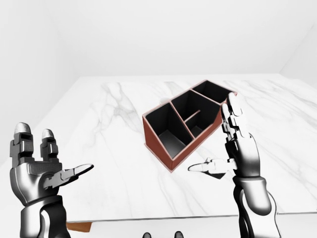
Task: Pick up the book and place it in the left compartment of the caddy.
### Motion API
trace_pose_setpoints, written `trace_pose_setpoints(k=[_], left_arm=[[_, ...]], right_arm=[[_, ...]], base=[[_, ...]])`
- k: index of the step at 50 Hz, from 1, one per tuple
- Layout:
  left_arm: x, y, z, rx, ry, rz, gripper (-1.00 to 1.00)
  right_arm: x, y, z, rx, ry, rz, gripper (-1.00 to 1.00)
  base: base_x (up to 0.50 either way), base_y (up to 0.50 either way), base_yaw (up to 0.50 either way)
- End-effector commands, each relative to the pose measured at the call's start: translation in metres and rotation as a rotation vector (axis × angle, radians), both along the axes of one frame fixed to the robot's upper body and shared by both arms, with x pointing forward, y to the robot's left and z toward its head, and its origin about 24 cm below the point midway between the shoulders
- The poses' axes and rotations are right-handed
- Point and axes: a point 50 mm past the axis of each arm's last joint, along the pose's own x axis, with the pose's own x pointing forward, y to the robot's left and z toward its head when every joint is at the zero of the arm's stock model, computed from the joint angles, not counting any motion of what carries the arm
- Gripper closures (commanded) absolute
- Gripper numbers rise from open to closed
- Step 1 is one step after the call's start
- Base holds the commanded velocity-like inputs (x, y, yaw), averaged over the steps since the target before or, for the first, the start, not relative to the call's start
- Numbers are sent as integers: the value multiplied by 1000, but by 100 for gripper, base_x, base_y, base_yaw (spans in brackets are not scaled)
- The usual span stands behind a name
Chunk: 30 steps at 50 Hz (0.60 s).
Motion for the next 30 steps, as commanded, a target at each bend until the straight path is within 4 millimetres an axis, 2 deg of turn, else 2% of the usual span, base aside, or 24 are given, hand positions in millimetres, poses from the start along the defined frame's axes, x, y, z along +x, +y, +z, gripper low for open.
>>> trace_pose_setpoints(k=[1,6,25,30], left_arm=[[-1,0,3,1,-15,-2,-100],[-1,-1,4,3,-19,-4,-100],[-1,-6,5,5,-21,-14,-100],[-1,-6,5,6,-22,-14,-100]], right_arm=[[-2,-3,1,8,-6,-6,-100],[-2,-5,-1,15,5,-6,-100],[0,-11,-11,43,54,-26,-100],[-1,-18,-11,61,51,-40,-100]], base=[[50,30,0],[50,21,0],[50,0,0],[0,0,0]])
